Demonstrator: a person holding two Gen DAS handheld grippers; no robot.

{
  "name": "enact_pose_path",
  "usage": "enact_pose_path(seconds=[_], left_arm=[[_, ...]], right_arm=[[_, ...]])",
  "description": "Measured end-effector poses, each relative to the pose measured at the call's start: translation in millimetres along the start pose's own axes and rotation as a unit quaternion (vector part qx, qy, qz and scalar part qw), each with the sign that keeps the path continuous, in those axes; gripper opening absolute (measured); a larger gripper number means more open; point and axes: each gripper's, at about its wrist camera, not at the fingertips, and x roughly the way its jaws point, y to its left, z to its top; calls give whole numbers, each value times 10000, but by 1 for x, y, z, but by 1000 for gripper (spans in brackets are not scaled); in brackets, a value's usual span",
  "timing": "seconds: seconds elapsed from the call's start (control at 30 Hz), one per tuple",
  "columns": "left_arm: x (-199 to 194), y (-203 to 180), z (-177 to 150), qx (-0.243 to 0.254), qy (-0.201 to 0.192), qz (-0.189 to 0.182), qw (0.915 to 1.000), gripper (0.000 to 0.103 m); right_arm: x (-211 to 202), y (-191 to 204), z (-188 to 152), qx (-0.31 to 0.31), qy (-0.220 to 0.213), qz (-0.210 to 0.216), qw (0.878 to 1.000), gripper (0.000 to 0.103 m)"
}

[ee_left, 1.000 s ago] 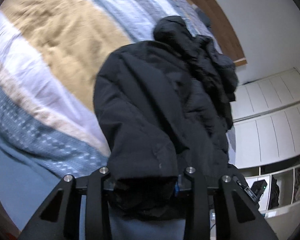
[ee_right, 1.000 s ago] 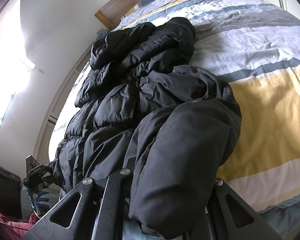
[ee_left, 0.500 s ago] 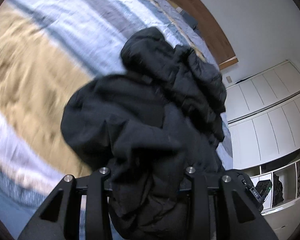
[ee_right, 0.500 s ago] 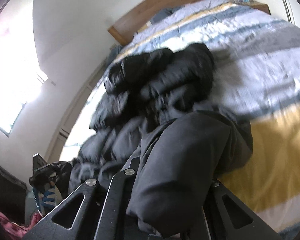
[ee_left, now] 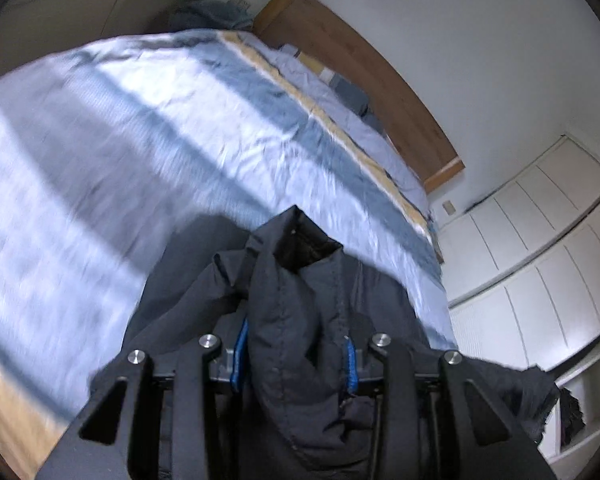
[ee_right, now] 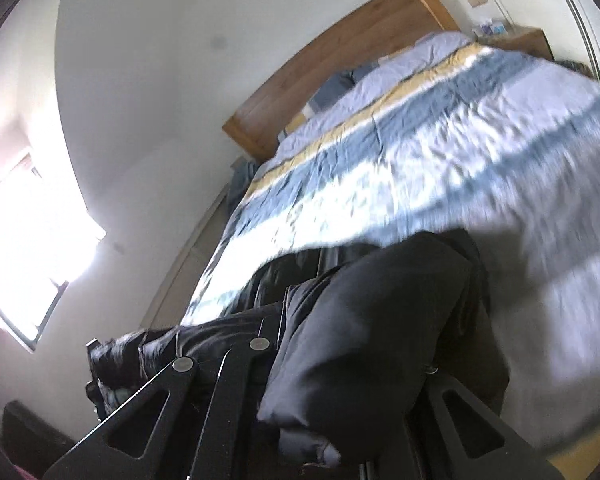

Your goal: Fold large clothes

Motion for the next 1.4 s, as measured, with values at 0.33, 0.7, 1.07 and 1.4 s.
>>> enact_pose_path(seconds=[0.33,0.7,1.07,1.4], left_arm=[[157,23,70,-117,226,775,9967,36],[165,41,91,-393,86,465,9981,43],[75,15,116,280,-425,1102,9926,43],[57,-35,39,1310,-59,1537,9794,43]], right_arm=[[147,-91,59,727,597,-976,9908,6],[171,-135,53,1509,626,-340,9860,27],[116,-112,85,1559,23,-427,9868,84],[84,-21,66,86,205,-894,9958,84]])
